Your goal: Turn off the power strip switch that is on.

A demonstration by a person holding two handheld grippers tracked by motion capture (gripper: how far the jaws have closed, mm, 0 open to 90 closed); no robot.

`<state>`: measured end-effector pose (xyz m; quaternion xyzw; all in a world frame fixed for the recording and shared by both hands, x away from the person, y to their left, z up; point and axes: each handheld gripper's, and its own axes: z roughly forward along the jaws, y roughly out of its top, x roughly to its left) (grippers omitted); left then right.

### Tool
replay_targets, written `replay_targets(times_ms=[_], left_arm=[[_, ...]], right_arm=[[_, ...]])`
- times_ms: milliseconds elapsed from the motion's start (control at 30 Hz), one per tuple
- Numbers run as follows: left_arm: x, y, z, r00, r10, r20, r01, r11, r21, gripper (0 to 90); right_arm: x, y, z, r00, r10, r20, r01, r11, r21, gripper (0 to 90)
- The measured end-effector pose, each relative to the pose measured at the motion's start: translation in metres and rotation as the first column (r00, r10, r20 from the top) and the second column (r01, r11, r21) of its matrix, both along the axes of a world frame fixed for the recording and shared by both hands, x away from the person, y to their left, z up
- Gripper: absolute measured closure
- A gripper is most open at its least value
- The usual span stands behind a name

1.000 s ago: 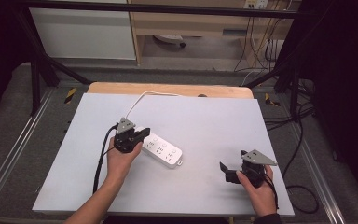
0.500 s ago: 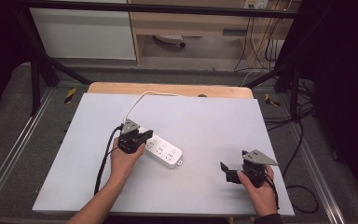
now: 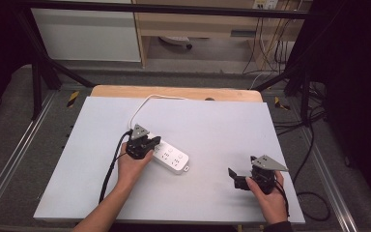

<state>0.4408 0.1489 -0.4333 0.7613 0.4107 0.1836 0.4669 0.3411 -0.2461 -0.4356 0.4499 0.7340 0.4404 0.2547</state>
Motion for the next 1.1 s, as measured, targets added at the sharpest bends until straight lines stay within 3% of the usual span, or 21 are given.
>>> replay_targets(times_ms=[1100], left_arm=[[0.0042, -0.0081, -0.0073, 0.9999, -0.014, -0.008, 0.014, 0.9994, 0.031, 90.0]], right_arm=[[-0.0001, -0.0004, 0.0, 1.0, 0.007, -0.002, -0.007, 1.0, 0.002, 3.2]])
